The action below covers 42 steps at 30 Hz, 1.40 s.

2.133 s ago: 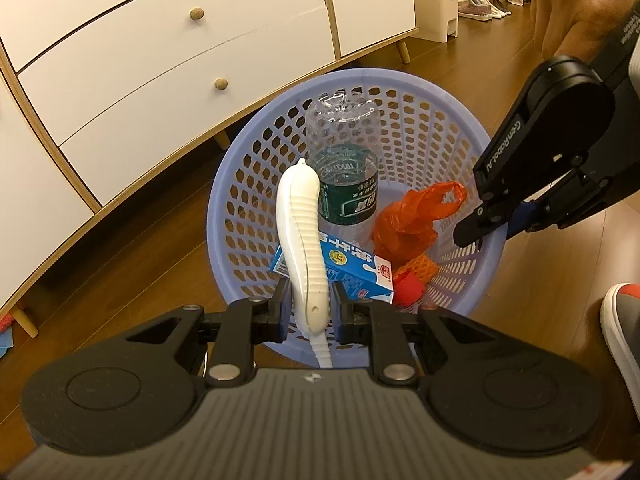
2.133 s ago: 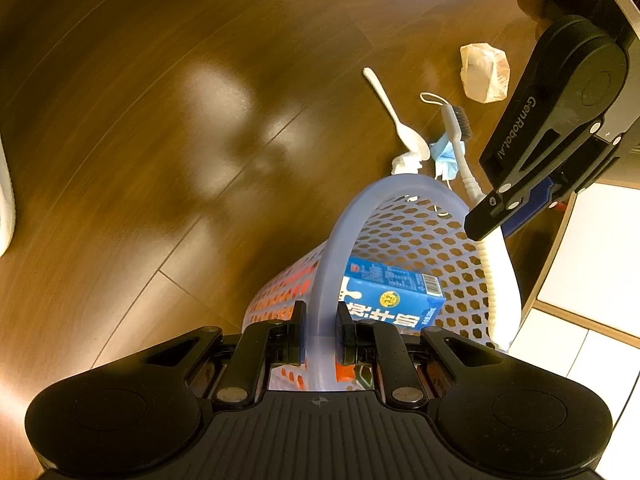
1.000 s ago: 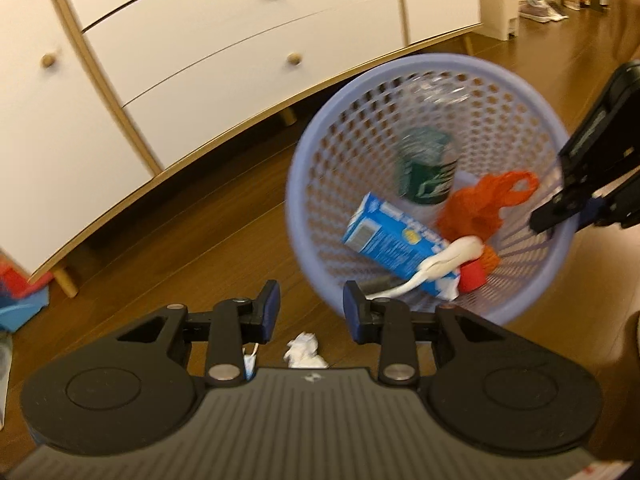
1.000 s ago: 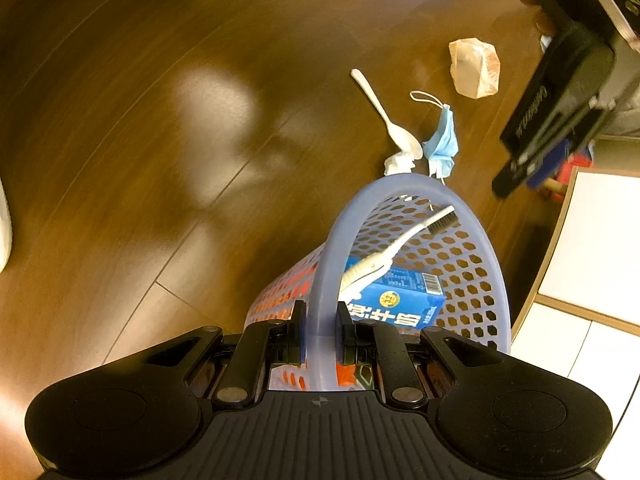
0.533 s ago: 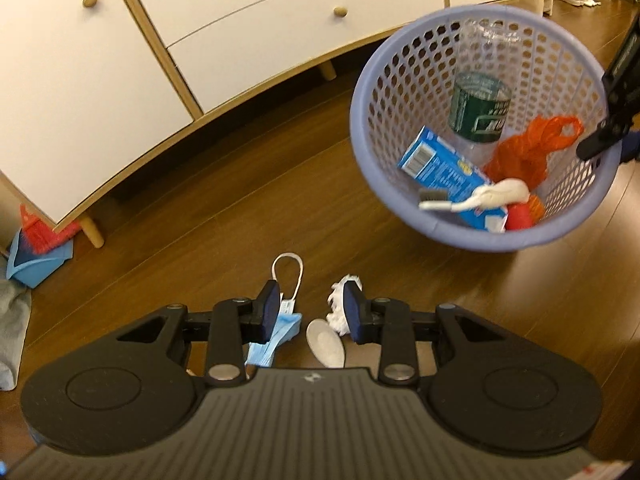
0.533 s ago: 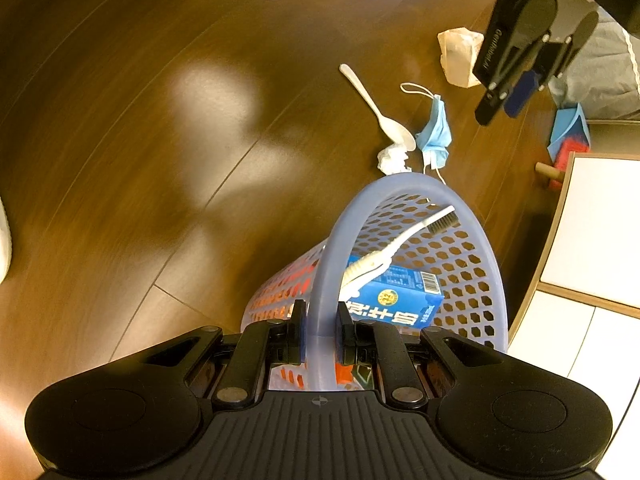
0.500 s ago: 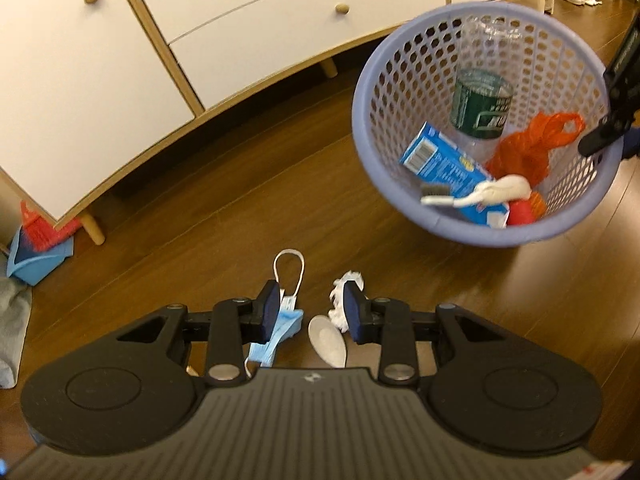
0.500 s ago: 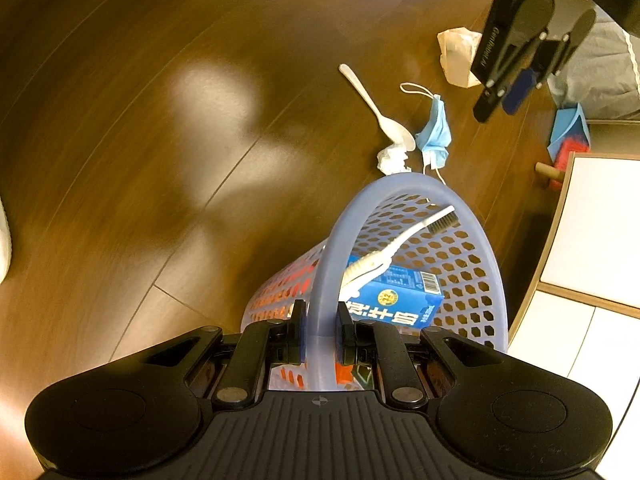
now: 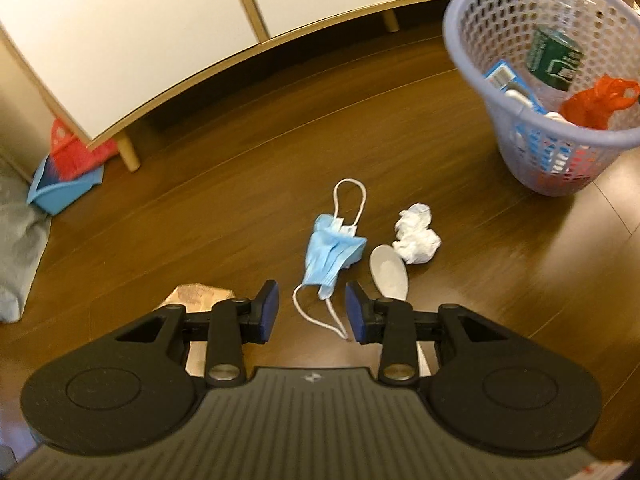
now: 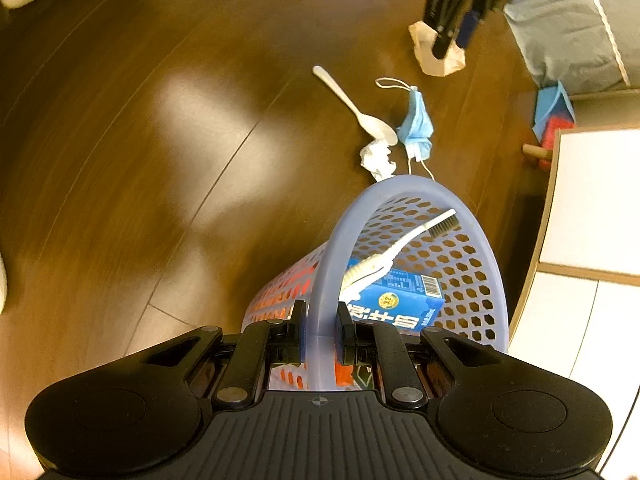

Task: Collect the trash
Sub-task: 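Move the open left gripper down to the blue face mask, then close the left gripper on the blue face mask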

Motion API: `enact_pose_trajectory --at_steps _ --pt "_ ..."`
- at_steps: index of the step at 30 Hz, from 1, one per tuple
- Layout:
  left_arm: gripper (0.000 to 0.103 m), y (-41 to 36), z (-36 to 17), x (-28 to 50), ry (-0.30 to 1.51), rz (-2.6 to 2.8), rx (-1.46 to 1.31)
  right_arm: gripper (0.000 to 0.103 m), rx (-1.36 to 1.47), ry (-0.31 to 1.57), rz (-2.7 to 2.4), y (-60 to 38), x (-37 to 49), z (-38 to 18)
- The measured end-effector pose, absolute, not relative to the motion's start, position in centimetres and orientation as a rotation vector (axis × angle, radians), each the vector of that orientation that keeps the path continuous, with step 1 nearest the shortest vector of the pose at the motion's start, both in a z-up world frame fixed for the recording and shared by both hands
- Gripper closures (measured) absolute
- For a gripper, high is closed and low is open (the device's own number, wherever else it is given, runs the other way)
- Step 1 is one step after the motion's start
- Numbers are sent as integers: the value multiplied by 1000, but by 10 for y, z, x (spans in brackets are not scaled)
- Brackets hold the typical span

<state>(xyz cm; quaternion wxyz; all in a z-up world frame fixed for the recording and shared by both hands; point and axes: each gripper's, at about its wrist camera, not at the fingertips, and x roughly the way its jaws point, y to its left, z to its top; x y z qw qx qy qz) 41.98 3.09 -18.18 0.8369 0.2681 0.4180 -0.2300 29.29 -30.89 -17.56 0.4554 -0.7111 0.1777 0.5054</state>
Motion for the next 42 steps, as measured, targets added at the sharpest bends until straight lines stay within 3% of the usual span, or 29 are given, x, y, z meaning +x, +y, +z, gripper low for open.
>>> enact_pose_trajectory --at_steps 16,22,25,27,29,30,42 --pt "61 28 -228 430 957 -501 521 93 -1534 476 1196 -330 299 -163" --pt "62 15 -256 451 952 -473 555 93 -1486 492 1169 -339 305 -161" --pt "66 11 -269 463 956 -457 568 93 -1490 493 1161 -343 306 -163" --pt "75 7 -277 470 957 -447 580 93 -1491 497 1157 -346 306 -163" --pt "95 3 -284 475 959 -441 594 93 -1486 499 1154 -347 306 -163" --pt "99 2 -285 476 951 -434 598 93 -1486 497 1153 -347 306 -163" --pt "103 -13 -202 449 669 -410 666 92 -1528 498 1142 -343 307 -175"
